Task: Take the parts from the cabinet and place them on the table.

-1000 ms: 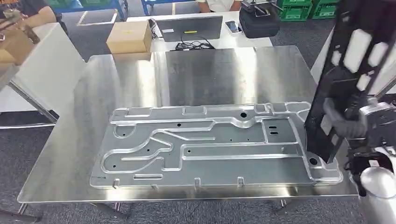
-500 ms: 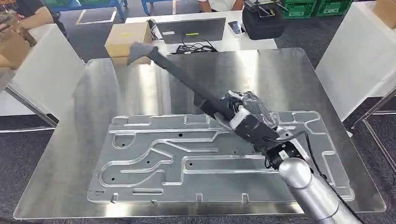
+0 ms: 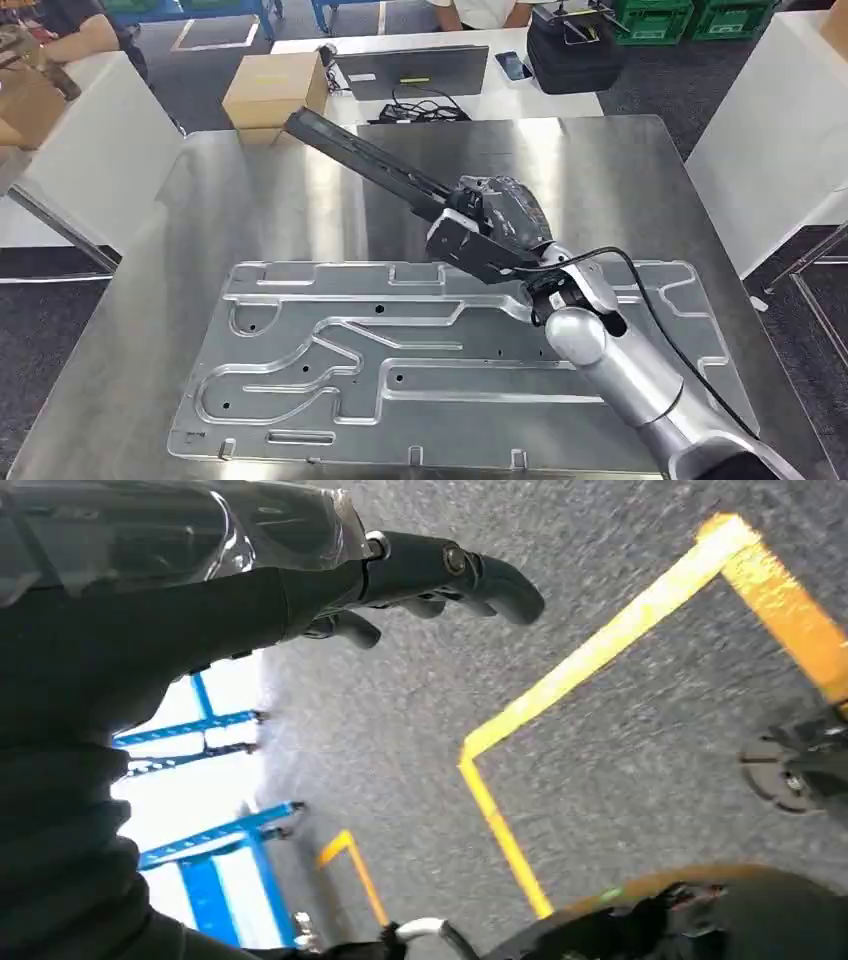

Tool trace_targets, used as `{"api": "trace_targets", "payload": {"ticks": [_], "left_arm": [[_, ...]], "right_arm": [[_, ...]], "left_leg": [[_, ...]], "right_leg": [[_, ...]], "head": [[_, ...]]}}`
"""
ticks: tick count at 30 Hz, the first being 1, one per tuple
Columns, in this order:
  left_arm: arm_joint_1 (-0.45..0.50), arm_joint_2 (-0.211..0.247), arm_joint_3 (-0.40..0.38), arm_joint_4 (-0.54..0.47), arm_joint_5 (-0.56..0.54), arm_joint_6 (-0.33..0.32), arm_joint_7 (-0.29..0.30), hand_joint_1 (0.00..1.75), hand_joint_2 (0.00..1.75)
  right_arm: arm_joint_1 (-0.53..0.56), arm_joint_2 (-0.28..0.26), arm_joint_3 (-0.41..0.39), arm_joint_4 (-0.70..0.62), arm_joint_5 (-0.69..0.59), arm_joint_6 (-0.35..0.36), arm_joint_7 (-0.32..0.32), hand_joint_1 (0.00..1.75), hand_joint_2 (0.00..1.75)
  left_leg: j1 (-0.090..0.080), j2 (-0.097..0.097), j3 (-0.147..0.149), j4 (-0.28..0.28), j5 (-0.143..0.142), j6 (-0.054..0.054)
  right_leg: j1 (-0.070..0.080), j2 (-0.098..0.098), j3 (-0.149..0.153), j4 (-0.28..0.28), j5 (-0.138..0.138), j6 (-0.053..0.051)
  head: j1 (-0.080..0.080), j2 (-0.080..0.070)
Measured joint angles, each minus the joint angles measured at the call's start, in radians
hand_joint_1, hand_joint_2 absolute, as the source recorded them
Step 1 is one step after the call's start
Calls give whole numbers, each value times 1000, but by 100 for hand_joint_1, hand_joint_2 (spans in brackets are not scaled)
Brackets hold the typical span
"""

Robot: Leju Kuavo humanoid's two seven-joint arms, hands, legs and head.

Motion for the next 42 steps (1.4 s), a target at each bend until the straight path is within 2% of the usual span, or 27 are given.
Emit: {"api": "trace_targets", "payload": {"ticks": [1, 3, 5, 7, 9, 11, 14, 15, 16, 17, 19, 20, 22, 24, 25, 28, 30, 31, 33, 34, 35, 36, 37, 39, 40, 41, 42], "left_arm": [[0, 0, 0, 0, 1, 0, -1, 0, 175], [-1, 0, 0, 0, 1, 1, -5, 0, 175], [0, -2, 0, 0, 9, 0, -16, 0, 175], [0, -2, 0, 0, 23, 2, -35, 0, 175], [5, -2, 2, 0, 39, 12, -53, 0, 175], [5, -4, 3, 0, 43, 16, -60, 0, 175], [5, -5, 5, 0, 43, 18, -63, 0, 175], [6, -10, 5, 0, 47, 19, -65, 0, 175], [6, -11, 5, 0, 53, 21, -70, 0, 175], [7, -11, 6, 0, 64, 29, -82, 0, 175], [7, -14, 14, 0, 85, 49, -113, 0, 175], [9, -16, 22, 0, 100, 68, -149, 0, 175], [16, -19, 33, 0, 111, 103, -212, 0, 175], [17, -22, 48, 0, 146, 101, -280, 0, 175], [17, -22, 61, 0, 176, 74, -306, 0, 175], [21, -19, 106, 0, 250, -13, -371, 0, 175], [22, -18, 125, 0, 253, -31, -394, 0, 175], [23, -21, 134, 0, 255, -37, -400, 0, 175], [21, -25, 149, 0, 249, -39, -406, 0, 175], [22, -25, 154, 0, 246, -39, -406, 0, 175], [22, -25, 156, 0, 244, -39, -402, 0, 175], [21, -25, 158, 0, 238, -39, -395, 0, 175], [19, -25, 161, 0, 233, -37, -385, 0, 175], [19, -25, 167, 0, 230, -30, -369, 0, 175], [19, -25, 171, 0, 230, -30, -365, 0, 175], [19, -25, 173, 0, 232, -28, -358, 0, 0], [19, -25, 175, 0, 235, -27, -352, 0, 0]], "right_arm": [[-5, 1, 0, 12, 12, 4, 1, 175, 175], [-9, 3, 2, 34, 26, 10, 1, 175, 175], [-8, 3, 5, 53, 64, 26, 9, 175, 175], [-8, 3, 14, 64, 141, 53, 19, 175, 175], [-11, 3, 26, 72, 236, 82, 27, 175, 175], [-11, 2, 33, 79, 267, 91, 31, 175, 175], [-11, 2, 44, 87, 275, 96, 31, 175, 175], [-10, 0, 47, 90, 281, 98, 31, 175, 175], [-11, 0, 51, 90, 293, 104, 31, 175, 175], [-11, -1, 55, 91, 319, 119, 31, 175, 175], [-1, -7, 62, 93, 363, 145, 31, 175, 175], [10, -14, 65, 94, 383, 155, 33, 175, 175], [24, -22, 72, 94, 401, 163, 39, 175, 175], [27, -29, 75, 93, 409, 173, 45, 175, 175], [28, -35, 75, 92, 411, 175, 46, 175, 175], [41, -44, 76, 90, 418, 185, 45, 175, 175], [45, -50, 76, 89, 421, 188, 44, 175, 175], [46, -52, 76, 89, 423, 188, 44, 175, 175], [50, -52, 76, 89, 423, 188, 42, 175, 175], [55, -54, 76, 89, 424, 188, 42, 0, 0], [61, -55, 76, 89, 425, 188, 41, 0, 0], [68, -56, 76, 89, 425, 187, 40, 0, 0], [70, -56, 76, 89, 427, 187, 38, 0, 0], [70, -54, 76, 88, 433, 185, 35, 0, 0], [70, -54, 76, 88, 434, 183, 35, 0, 0], [70, -56, 76, 88, 436, 183, 35, 0, 0], [72, -56, 76, 88, 437, 183, 34, 0, 0]], "left_leg": [[5, 1, -25, 54, -24, -10], [14, 5, -112, 213, -81, -23], [14, 8, -179, 300, -87, -23], [14, 7, -152, 198, -1, -16], [13, 7, -77, 4, 105, -5], [-1, 6, -61, -22, 86, -1], [-4, 5, -46, -41, 77, 12], [5, 6, -34, -54, 84, 17], [2, 5, -30, -57, 85, 26], [-3, 6, -29, -56, 84, 44], [-11, 6, -27, -56, 82, 47], [-15, 4, -26, -54, 81, 48], [-21, 4, -22, -53, 78, 51], [-25, 4, -20, -43, 68, 50], [-32, 5, -25, -36, 63, 45], [-33, 6, -29, -32, 60, 43], [-36, 5, -35, -17, 46, 37], [-30, 6, -51, 25, 16, 21], [-5, 7, -124, 184, -57, -3], [5, 8, -159, 257, -82, -12], [12, 8, -181, 298, -87, -18], [18, 8, -176, 282, -65, -23], [21, 8, -149, 222, -30, -26], [23, 9, -52, 24, 60, -24], [21, 9, -22, -40, 57, -20], [9, 8, -23, -42, 57, -16], [8, 7, -25, -40, 56, -10]], "right_leg": [[0, 0, 5, -3, 0, -1], [-1, 0, 9, -5, -3, 0], [-1, -1, 10, -5, -6, 2], [-1, 1, 18, -6, -11, 2], [-2, 3, 30, -10, -18, 4], [-1, 7, 32, -21, -13, 13], [1, 7, 40, -32, -12, 32], [-3, 2, 39, -18, -25, 34], [5, 1, 23, 20, -50, 30], [8, 2, -14, 101, -93, 22], [16, 2, -92, 255, -152, 17], [21, 2, -114, 292, -151, 15], [26, 2, -79, 204, -86, 8], [27, 1, 11, 17, 3, -2], [29, 1, 26, -12, -12, -6], [31, 3, 24, -17, -6, -7], [15, 2, 28, -22, -4, -11], [10, 1, 28, -22, -3, -14], [8, 1, 28, -22, -4, -15], [6, 1, 28, -22, -5, -14], [5, 1, 28, -22, -5, -13], [3, 1, 28, -22, -5, -13], [1, 2, 29, -22, -6, -12], [-3, 3, 34, -23, -7, -7], [-3, 3, 35, -25, -6, -4], [-1, 3, 34, -29, -3, 8], [-4, 3, 34, -31, -2, 15]], "head": [[1, 0], [1, 0], [0, 0], [0, 0], [0, 0], [0, 0], [0, 0], [1, 0], [1, 0], [1, 0], [1, 0], [1, 0], [1, 0], [1, 0], [1, 0], [1, 0], [1, 0], [0, 0], [0, 0], [-1, 0], [0, 0], [-1, 0], [0, 0], [0, 0], [0, 0], [0, 0], [0, 0]]}}
